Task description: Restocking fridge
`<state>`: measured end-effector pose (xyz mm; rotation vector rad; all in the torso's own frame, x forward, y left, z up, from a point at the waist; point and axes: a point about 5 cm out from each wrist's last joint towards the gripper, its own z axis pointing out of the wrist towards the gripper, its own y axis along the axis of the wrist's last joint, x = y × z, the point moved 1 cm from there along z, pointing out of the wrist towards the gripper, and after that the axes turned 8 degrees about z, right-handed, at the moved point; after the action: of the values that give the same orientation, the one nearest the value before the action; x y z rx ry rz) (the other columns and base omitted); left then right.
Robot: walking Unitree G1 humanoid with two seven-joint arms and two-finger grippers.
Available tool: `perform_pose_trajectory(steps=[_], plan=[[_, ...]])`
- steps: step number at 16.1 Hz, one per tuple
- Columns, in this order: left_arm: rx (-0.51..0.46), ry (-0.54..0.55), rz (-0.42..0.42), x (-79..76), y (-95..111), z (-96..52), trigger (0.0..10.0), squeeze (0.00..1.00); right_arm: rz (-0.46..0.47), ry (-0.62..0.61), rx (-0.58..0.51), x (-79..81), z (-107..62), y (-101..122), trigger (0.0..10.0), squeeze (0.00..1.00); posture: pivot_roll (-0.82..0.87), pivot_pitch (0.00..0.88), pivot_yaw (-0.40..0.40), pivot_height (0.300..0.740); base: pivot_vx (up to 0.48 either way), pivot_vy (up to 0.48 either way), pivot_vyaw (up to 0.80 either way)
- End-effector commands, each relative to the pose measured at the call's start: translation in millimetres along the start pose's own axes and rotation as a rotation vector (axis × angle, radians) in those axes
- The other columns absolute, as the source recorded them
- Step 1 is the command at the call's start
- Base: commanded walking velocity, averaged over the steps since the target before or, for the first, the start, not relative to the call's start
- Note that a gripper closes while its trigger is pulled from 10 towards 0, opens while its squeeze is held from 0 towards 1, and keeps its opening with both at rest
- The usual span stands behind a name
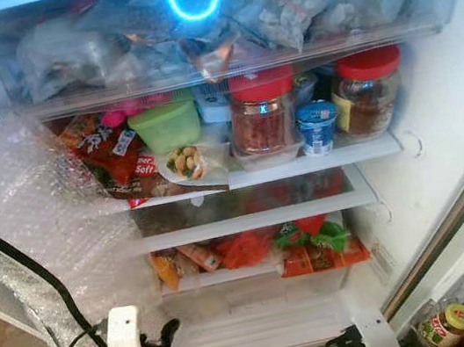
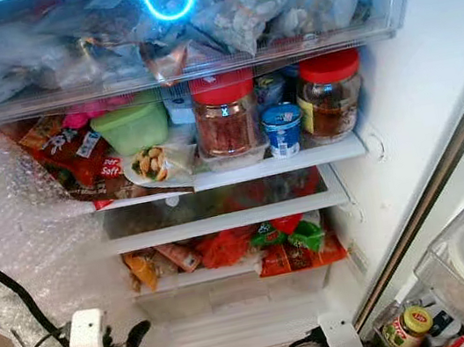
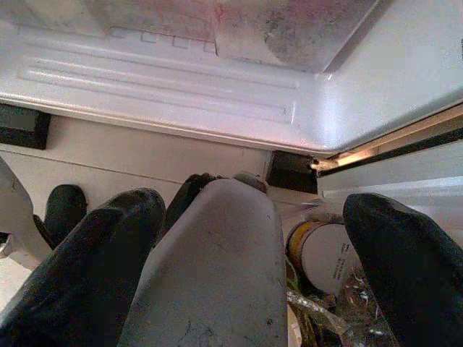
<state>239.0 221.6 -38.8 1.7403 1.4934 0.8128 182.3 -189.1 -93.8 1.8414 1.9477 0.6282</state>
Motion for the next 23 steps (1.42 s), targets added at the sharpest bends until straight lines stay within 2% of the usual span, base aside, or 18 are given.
perform_pose_trajectory(steps=[1, 4, 6, 10, 16, 23], plan=[[0.1, 0.057, -0.023, 5.9, -23.2, -6.1, 10.0, 0.0, -0.018, 0.002, 0.025, -1.2, -0.6, -4.0, 10.0, 0.0, 0.06, 0.0, 0.007, 0.647, 0.0, 0.0, 0.0], [0.192, 0.172, -0.05, 12.0, -50.7, -18.5, 10.0, 0.0, -0.011, -0.008, 0.025, -2.4, -1.1, -5.4, 10.0, 0.0, 0.04, 0.0, 0.01, 0.647, 0.0, 0.0, 0.0], [0.279, 0.223, -0.035, 13.5, -69.5, -27.8, 10.0, 0.0, -0.009, -0.014, 0.03, -3.5, -1.5, -7.2, 10.0, 0.0, 0.03, 0.0, 0.015, 0.647, 0.0, 0.0, 0.0], [0.361, 0.275, -0.025, 13.9, -85.3, -35.6, 10.0, 0.0, -0.009, -0.02, 0.044, -4.2, -2.2, -11.0, 10.0, 0.0, 0.02, 0.0, 0.021, 0.647, 0.0, 0.0, 0.0], [0.447, 0.29, -0.02, 23.2, -102.7, -50.5, 10.0, 0.0, -0.006, -0.011, 0.047, -2.9, -2.7, -13.7, 10.0, 0.0, 0.03, 0.0, 0.022, 0.647, 0.0, 0.082, 0.0], [0.445, 0.271, -0.019, 21.2, -103.0, -50.0, 10.0, 0.0, -0.013, -0.001, 0.052, -2.3, -2.9, -14.8, 10.0, 0.0, 0.02, 0.0, 0.024, 0.647, 0.0, 0.309, 0.0]])
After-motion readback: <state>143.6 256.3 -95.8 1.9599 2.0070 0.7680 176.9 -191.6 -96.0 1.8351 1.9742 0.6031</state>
